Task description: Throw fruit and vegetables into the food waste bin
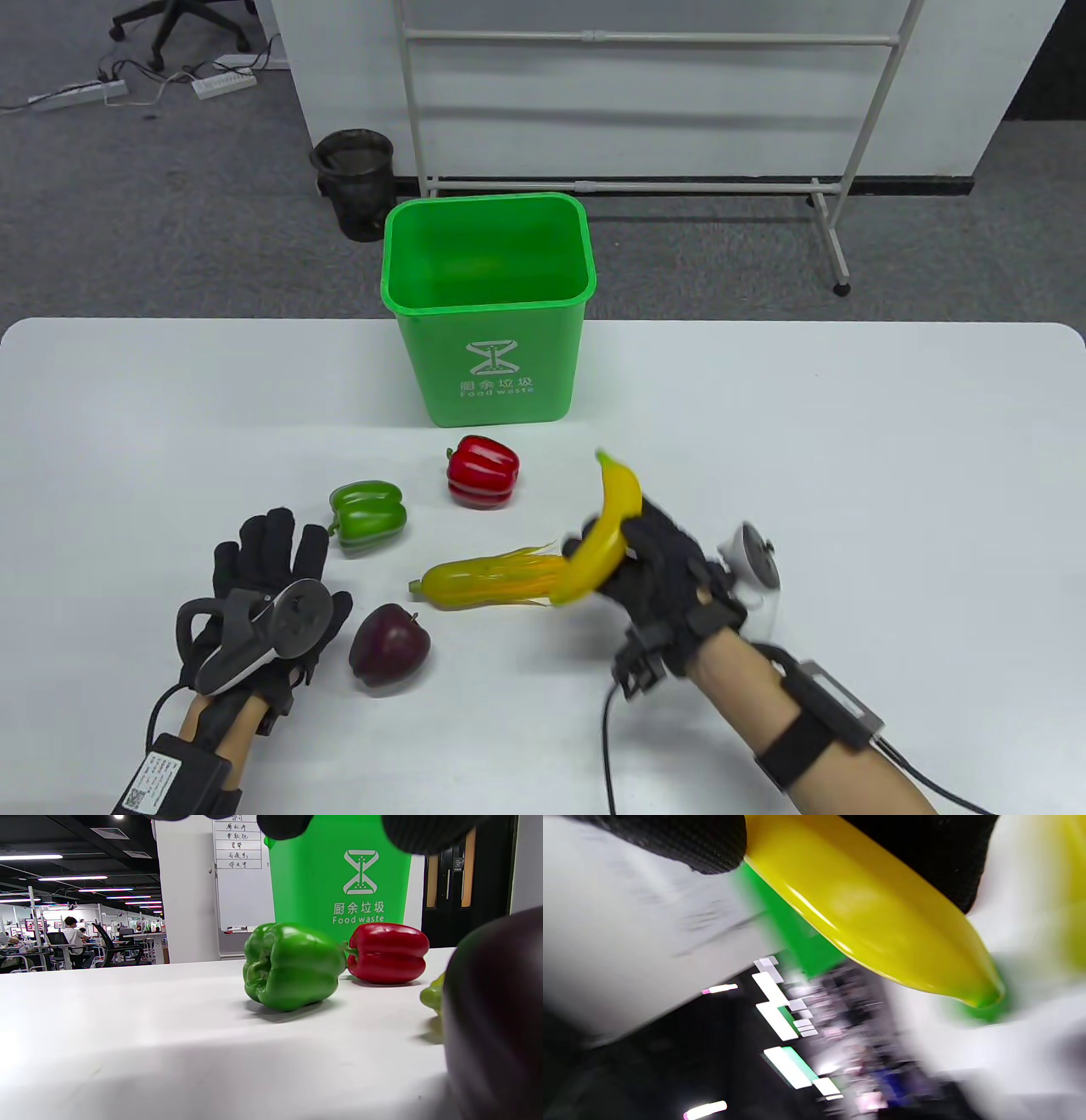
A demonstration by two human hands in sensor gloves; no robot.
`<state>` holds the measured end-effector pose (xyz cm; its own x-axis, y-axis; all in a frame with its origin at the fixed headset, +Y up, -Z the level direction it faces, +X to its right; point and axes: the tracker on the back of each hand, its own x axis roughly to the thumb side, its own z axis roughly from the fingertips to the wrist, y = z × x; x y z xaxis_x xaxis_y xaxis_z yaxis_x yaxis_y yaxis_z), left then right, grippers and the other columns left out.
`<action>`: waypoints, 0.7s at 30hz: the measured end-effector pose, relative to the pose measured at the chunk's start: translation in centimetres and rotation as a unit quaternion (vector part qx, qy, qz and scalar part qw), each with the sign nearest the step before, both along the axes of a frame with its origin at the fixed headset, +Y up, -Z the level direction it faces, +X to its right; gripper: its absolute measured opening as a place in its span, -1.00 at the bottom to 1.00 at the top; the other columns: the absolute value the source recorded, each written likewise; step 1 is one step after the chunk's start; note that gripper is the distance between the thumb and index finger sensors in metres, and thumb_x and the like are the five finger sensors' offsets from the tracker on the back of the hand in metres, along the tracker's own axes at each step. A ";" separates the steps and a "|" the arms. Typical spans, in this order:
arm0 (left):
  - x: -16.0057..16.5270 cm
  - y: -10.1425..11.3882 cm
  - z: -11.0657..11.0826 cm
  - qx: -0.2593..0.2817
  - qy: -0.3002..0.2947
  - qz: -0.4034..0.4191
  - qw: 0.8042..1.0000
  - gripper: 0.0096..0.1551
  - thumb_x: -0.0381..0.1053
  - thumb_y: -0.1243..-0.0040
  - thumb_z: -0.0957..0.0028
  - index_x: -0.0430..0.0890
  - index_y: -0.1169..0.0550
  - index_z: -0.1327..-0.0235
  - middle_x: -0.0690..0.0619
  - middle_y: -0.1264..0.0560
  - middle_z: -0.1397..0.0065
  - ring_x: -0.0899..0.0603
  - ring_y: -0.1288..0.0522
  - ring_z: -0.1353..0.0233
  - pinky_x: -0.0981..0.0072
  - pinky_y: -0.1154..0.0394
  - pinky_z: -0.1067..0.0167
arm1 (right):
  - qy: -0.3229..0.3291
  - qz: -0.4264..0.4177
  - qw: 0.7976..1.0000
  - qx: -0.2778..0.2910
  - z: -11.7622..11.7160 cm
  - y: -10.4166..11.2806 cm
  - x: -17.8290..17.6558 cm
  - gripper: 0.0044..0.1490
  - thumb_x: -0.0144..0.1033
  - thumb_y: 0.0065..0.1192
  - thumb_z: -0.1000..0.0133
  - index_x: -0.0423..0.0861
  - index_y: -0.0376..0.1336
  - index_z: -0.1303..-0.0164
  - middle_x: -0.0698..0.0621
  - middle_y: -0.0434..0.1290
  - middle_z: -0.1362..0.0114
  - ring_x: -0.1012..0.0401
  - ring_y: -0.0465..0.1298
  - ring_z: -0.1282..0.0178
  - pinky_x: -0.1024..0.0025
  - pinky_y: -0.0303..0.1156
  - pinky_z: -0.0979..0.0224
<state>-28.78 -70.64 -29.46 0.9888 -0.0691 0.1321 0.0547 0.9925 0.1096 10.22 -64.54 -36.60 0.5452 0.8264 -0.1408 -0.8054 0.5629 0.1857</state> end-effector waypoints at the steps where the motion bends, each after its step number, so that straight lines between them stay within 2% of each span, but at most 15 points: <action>1: 0.0 -0.1 -0.1 -0.001 0.002 -0.002 1.000 0.01 0.36 -0.02 0.12 -0.10 -0.11 -0.53 -0.37 0.14 -0.65 -0.56 0.03 -0.62 -0.56 0.02 -0.41 | -0.007 -0.012 0.999 0.030 -2.8 4.2 -1.1 0.12 0.04 0.06 -0.05 -0.23 -0.37 -0.52 -0.29 0.07 -0.55 -0.29 0.38 -0.53 -0.21 0.46 -0.41; 2: 0.0 -0.3 -0.1 -0.004 0.004 -0.005 1.000 0.01 0.36 -0.02 0.12 -0.10 -0.11 -0.53 -0.37 0.14 -0.65 -0.56 0.03 -0.61 -0.56 0.01 -0.41 | -0.014 -0.012 1.000 0.017 -4.8 6.4 -1.7 0.17 0.11 0.00 0.00 -0.22 -0.45 -0.48 -0.29 -0.05 -0.59 -0.31 0.28 -0.59 -0.28 0.38 -0.43; 4: -0.1 -0.5 0.0 -0.009 0.005 -0.002 1.000 0.01 0.36 -0.02 0.12 -0.10 -0.11 -0.52 -0.37 0.13 -0.65 -0.56 0.02 -0.61 -0.56 0.01 -0.40 | -0.043 -0.003 0.999 -0.027 -5.9 6.5 -2.7 0.21 0.17 -0.02 -0.02 -0.25 -0.48 -0.47 -0.34 -0.19 -0.61 -0.38 0.13 -0.64 -0.39 0.26 -0.44; 6: -0.1 -0.5 0.1 -0.013 0.003 0.004 1.000 0.01 0.36 -0.02 0.12 -0.10 -0.11 -0.53 -0.37 0.13 -0.65 -0.56 0.03 -0.62 -0.56 0.01 -0.41 | -0.053 0.002 0.998 -0.035 -5.8 5.3 -3.1 0.21 0.19 -0.02 -0.02 -0.23 -0.46 -0.50 -0.34 -0.17 -0.62 -0.38 0.15 -0.64 -0.40 0.27 -0.44; 7: -0.1 -0.3 0.0 -0.008 0.001 0.005 1.000 0.01 0.36 -0.02 0.12 -0.10 -0.11 -0.53 -0.36 0.13 -0.65 -0.56 0.03 -0.62 -0.56 0.02 -0.41 | -0.042 -0.014 0.999 -0.022 -5.7 4.1 -3.1 0.20 0.18 -0.03 -0.04 -0.23 -0.47 -0.51 -0.33 -0.18 -0.63 -0.38 0.14 -0.65 -0.40 0.25 -0.46; 10: -0.1 -0.2 0.1 -0.003 -0.001 0.002 1.000 0.01 0.36 -0.02 0.12 -0.10 -0.11 -0.53 -0.37 0.13 -0.65 -0.56 0.03 -0.62 -0.56 0.01 -0.41 | -0.008 -0.019 0.999 -0.042 -5.6 1.2 -2.8 0.20 0.19 -0.04 -0.07 -0.20 -0.48 -0.53 -0.32 -0.19 -0.64 -0.37 0.13 -0.66 -0.40 0.22 -0.49; 14: 0.0 0.0 0.2 0.001 -0.004 0.003 1.000 0.01 0.36 -0.02 0.12 -0.10 -0.11 -0.53 -0.37 0.13 -0.65 -0.56 0.03 -0.62 -0.56 0.01 -0.41 | -0.010 -0.035 0.998 -0.050 -5.3 -0.2 -2.0 0.15 0.17 -0.03 -0.08 -0.18 -0.43 -0.56 -0.30 -0.16 -0.64 -0.34 0.15 -0.66 -0.36 0.22 -0.51; 16: 0.0 0.1 0.2 0.003 -0.003 0.005 1.000 0.01 0.36 -0.02 0.12 -0.10 -0.11 -0.53 -0.37 0.13 -0.65 -0.56 0.03 -0.62 -0.56 0.01 -0.41 | -0.003 -0.040 0.999 -0.035 -5.0 0.5 -1.8 0.14 0.16 -0.03 -0.08 -0.17 -0.42 -0.56 -0.30 -0.17 -0.64 -0.33 0.14 -0.66 -0.34 0.19 -0.52; 18: -0.1 0.1 0.2 0.004 -0.002 0.005 1.000 0.01 0.36 -0.02 0.12 -0.10 -0.11 -0.53 -0.37 0.13 -0.65 -0.56 0.03 -0.61 -0.56 0.01 -0.41 | 0.011 -0.025 1.000 -0.002 -4.5 2.1 -1.4 0.13 0.17 -0.03 -0.09 -0.15 -0.40 -0.58 -0.29 -0.17 -0.65 -0.31 0.14 -0.67 -0.34 0.18 -0.53; 21: -0.2 0.1 0.3 0.005 0.002 0.008 1.000 0.01 0.36 -0.02 0.12 -0.10 -0.11 -0.53 -0.37 0.13 -0.65 -0.56 0.02 -0.62 -0.56 0.01 -0.41 | 0.030 0.037 0.994 0.100 -2.9 6.1 -0.4 0.10 0.17 -0.01 -0.10 -0.13 -0.35 -0.61 -0.27 -0.14 -0.66 -0.30 0.15 -0.67 -0.34 0.18 -0.54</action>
